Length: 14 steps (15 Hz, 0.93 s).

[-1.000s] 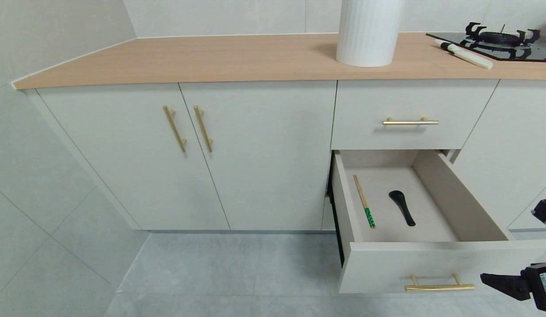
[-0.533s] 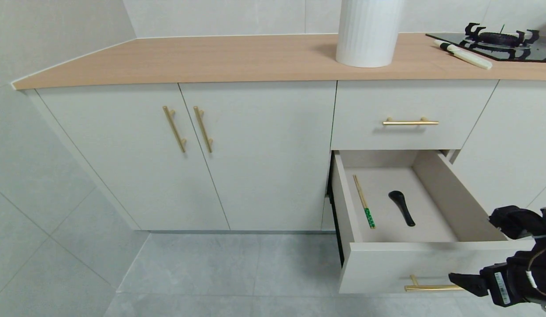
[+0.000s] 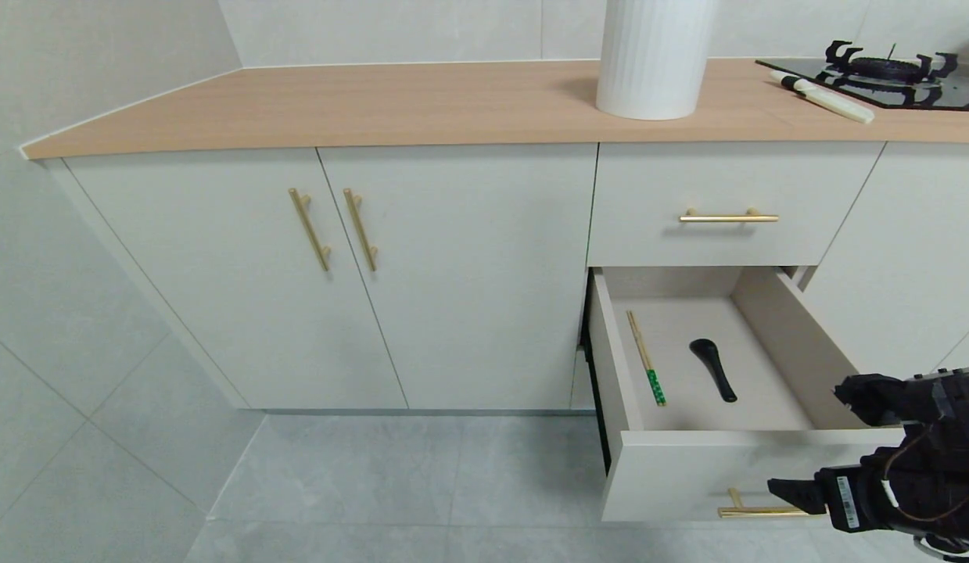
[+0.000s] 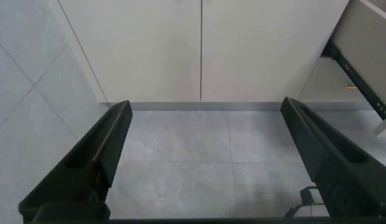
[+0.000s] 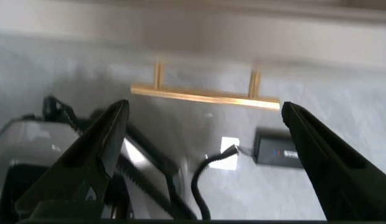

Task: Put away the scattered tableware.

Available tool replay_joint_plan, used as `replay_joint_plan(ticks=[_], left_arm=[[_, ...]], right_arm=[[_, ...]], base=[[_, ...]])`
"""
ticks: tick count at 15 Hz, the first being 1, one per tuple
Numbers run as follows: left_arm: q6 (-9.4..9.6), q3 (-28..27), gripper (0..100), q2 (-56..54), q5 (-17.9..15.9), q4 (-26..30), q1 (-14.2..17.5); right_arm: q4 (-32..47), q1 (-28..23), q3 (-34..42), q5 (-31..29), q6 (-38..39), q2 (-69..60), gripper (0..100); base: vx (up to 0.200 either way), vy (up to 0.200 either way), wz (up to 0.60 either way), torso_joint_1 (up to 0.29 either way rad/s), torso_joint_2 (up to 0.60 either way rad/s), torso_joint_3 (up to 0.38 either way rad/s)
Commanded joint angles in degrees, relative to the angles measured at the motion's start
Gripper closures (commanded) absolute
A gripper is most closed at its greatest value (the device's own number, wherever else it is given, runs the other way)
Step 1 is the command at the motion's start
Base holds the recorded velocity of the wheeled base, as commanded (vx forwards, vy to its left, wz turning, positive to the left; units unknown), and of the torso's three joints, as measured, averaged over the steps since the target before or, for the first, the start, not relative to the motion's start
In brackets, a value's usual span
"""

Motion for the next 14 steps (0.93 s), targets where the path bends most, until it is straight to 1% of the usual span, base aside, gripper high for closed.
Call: replay_joint_plan(ticks=[1, 3, 6, 8, 10, 12, 13, 14], left_arm=[[-0.01, 0.0, 0, 0.0, 0.0, 0.0, 0.0], [-0.01, 0.0, 0, 0.0, 0.0, 0.0, 0.0], [-0.01, 0.0, 0, 0.0, 0.0, 0.0, 0.0], [-0.01, 0.0, 0, 0.0, 0.0, 0.0, 0.0], [-0.01, 0.0, 0, 0.0, 0.0, 0.0, 0.0], [-0.01, 0.0, 0, 0.0, 0.0, 0.0, 0.0], [-0.01, 0.0, 0, 0.0, 0.0, 0.0, 0.0], [-0.01, 0.0, 0, 0.0, 0.0, 0.0, 0.0]], right_arm=[[-4.2, 0.1, 1.5, 0.0, -0.1, 2.8, 0], [-9.0, 0.0, 2.4, -0.3, 0.0, 4.6, 0], [-12.5, 0.1, 2.0, -2.5, -0.2, 7.0, 0], [-16.4, 0.0, 1.0, -2.6, -0.2, 9.4, 0], [-20.8, 0.0, -1.2, -2.7, -0.5, 12.5, 0], [-21.7, -0.3, -4.7, -3.3, -0.6, 15.3, 0], [-21.7, -0.5, -8.8, -4.1, -0.8, 18.1, 0], [-21.7, -0.5, -11.1, -4.1, -1.0, 19.8, 0]], base=[[0.000, 0.000, 0.00, 0.000, 0.00, 0.000], [0.000, 0.000, 0.00, 0.000, 0.00, 0.000], [0.000, 0.000, 0.00, 0.000, 0.00, 0.000], [0.000, 0.000, 0.00, 0.000, 0.00, 0.000], [0.000, 0.000, 0.00, 0.000, 0.00, 0.000], [0.000, 0.000, 0.00, 0.000, 0.00, 0.000], [0.000, 0.000, 0.00, 0.000, 0.00, 0.000], [0.000, 0.000, 0.00, 0.000, 0.00, 0.000]])
